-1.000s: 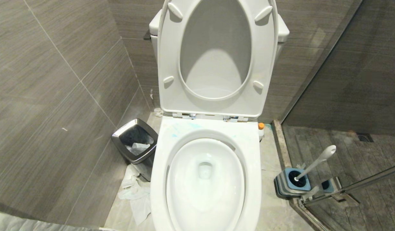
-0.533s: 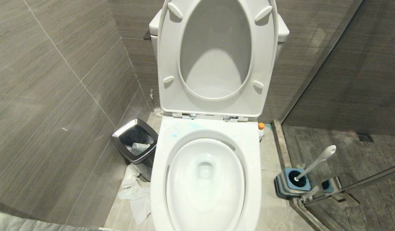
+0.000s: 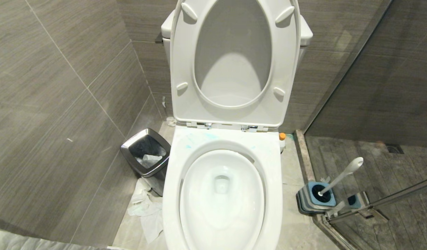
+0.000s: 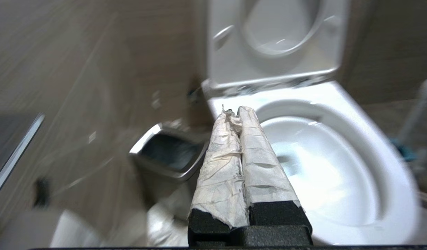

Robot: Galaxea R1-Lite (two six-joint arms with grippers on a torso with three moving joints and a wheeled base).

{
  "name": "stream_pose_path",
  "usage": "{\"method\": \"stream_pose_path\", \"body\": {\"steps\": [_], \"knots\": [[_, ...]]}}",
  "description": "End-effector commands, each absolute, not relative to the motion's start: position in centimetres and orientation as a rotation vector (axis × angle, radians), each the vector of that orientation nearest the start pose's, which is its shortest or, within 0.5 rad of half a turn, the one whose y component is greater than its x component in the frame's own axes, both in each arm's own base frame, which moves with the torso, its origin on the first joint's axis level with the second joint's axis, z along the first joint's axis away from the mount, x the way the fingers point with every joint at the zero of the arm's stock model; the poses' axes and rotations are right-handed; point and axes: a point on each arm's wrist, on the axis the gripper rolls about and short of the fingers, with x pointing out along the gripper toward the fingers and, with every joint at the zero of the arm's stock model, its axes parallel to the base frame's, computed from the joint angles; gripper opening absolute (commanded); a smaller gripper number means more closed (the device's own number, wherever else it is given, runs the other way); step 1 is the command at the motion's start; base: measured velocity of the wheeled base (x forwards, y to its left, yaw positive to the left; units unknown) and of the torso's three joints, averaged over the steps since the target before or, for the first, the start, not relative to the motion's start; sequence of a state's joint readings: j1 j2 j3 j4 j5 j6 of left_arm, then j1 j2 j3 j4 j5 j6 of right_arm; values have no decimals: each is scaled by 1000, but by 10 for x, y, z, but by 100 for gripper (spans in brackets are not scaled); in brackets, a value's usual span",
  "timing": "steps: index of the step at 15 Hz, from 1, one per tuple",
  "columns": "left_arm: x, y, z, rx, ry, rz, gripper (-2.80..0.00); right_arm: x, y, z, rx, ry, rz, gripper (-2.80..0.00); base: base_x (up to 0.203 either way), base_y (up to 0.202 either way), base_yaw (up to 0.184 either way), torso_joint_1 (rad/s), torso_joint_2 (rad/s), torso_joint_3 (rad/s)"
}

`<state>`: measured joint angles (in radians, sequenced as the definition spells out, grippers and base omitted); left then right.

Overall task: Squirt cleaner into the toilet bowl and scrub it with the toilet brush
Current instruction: Pour in the cleaning agent

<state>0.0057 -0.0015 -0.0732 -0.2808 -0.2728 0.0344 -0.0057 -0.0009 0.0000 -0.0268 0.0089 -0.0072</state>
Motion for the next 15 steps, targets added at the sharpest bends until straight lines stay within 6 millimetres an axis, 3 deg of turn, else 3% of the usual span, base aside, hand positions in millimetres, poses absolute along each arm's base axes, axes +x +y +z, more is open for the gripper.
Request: {"method": "stream_pose_path", "body": {"steps": [1,10,15], "knots": [[-27,-3,105,74,-296,-112,-280,-22,0,75,-6,-17,3,-280,0,0,0,0,0,0],[-22,-1,76,135,-18,-51,-280,-22,0,75,-6,-17,3,-280,0,0,0,0,0,0],[-22,-1,74,121,-1,-41,-280,-22,0,75,-8,-17,3,-280,0,0,0,0,0,0]]}}
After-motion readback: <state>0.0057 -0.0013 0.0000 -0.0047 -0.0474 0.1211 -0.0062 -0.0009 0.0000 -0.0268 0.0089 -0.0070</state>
